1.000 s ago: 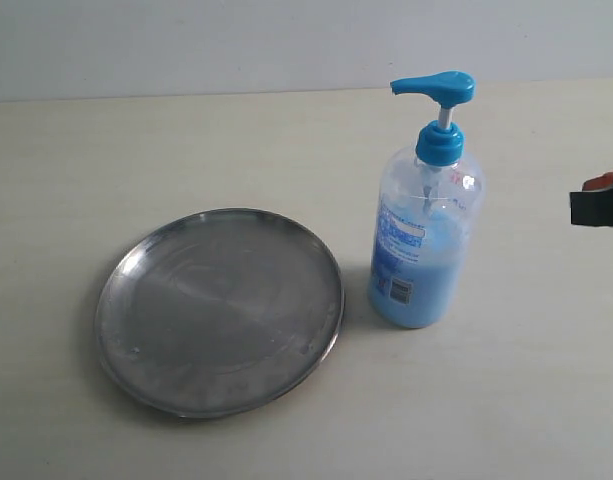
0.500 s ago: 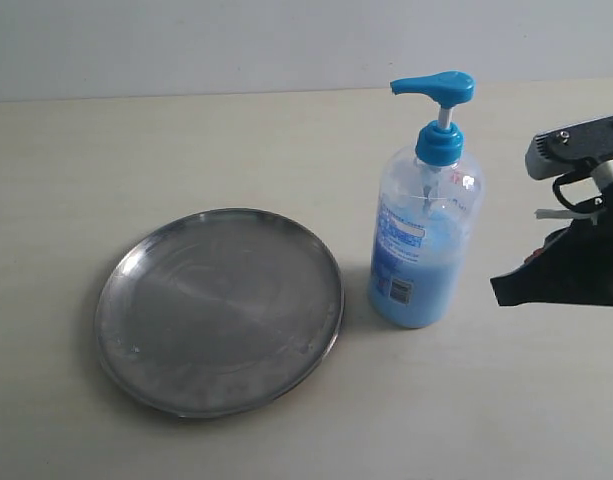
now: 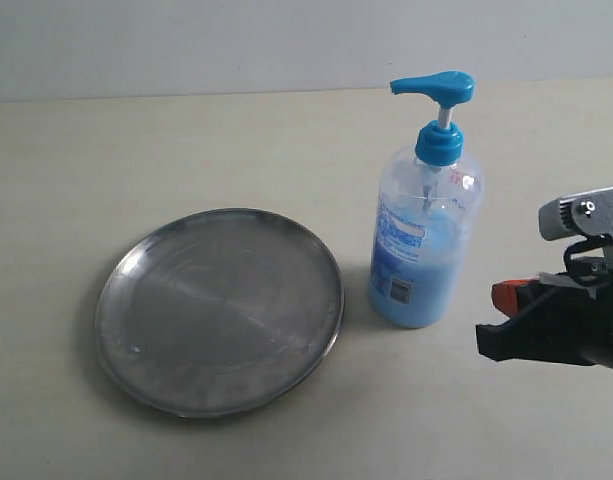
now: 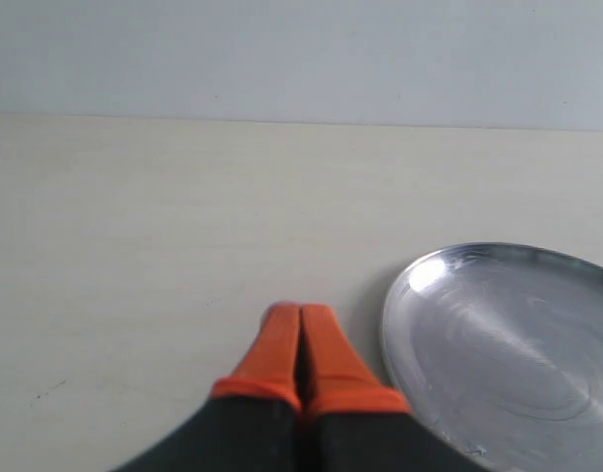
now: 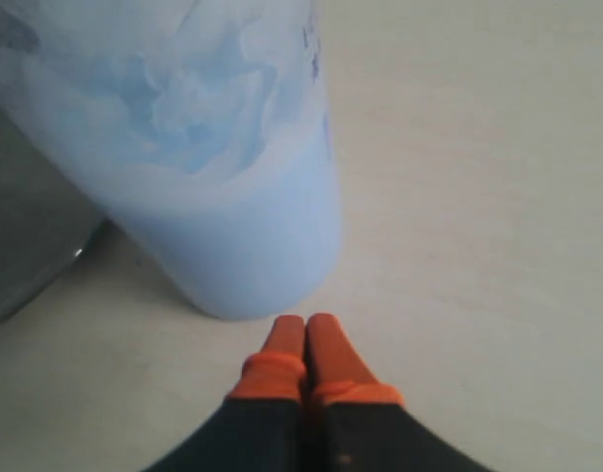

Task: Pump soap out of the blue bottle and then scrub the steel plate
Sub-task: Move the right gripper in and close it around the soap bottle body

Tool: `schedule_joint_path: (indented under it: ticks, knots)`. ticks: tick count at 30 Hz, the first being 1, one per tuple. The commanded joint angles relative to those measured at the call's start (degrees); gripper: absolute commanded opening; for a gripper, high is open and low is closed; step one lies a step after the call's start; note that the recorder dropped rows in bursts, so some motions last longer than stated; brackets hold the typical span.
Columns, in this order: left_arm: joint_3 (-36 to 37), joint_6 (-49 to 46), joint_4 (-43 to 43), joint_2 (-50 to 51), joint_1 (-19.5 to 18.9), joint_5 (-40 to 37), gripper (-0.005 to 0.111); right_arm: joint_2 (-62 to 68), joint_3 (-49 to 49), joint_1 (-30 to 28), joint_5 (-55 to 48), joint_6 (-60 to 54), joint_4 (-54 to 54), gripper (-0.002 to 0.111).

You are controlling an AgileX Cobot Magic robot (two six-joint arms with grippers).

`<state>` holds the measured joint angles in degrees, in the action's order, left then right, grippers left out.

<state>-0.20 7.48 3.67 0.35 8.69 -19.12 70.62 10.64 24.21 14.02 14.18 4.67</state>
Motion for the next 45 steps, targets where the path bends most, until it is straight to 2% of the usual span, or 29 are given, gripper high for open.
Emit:
schedule_joint_path:
  ticks: [1, 4, 8, 10, 13, 16, 21, 23, 27, 45]
  knots:
    - [0.2, -0.05, 0.23, -0.35, -0.07, 0.42, 0.001, 0.11, -5.4, 0.18, 10.43, -18.41, -18.3, 0.0]
    - [0.2, -0.05, 0.23, -0.35, -0.07, 0.42, 0.001, 0.11, -8.34, 0.18, 16.51, -18.99, -17.48, 0.0]
    - [0.2, -0.05, 0.23, -0.35, -0.07, 0.42, 0.001, 0.11, -10.21, 0.18, 23.32, -12.72, -6.55, 0.0]
    - [0.2, -0.05, 0.23, -0.35, -0.07, 0.42, 0.001, 0.11, -10.64, 0.18, 27.11, -11.09, -4.67, 0.0]
    - [0.2, -0.05, 0.23, -0.35, -0.07, 0.42, 0.001, 0.11, -10.64, 0.18, 29.34, -9.89, -4.15, 0.009]
    - [0.2, -0.05, 0.23, -0.35, -0.07, 0.42, 0.001, 0.11, -10.64, 0.18, 29.39, -7.54, -1.81, 0.029]
    - [0.2, -0.05, 0.23, -0.35, -0.07, 0.42, 0.001, 0.11, -10.64, 0.18, 29.51, -5.21, 3.2, 0.087]
    - [0.2, -0.19, 0.23, -0.35, -0.07, 0.42, 0.001, 0.36, -10.64, 0.18, 31.1, -5.19, 3.98, 0.103]
    - [0.2, -0.19, 0.23, -0.35, -0.07, 0.42, 0.001, 2.43, -10.64, 0.18, 32.47, -5.71, 6.56, 0.105]
    - [0.2, -0.19, 0.23, -0.35, -0.07, 0.42, 0.001, 17.46, 3.19, 0.18, 33.57, -6.58, 6.77, 0.105]
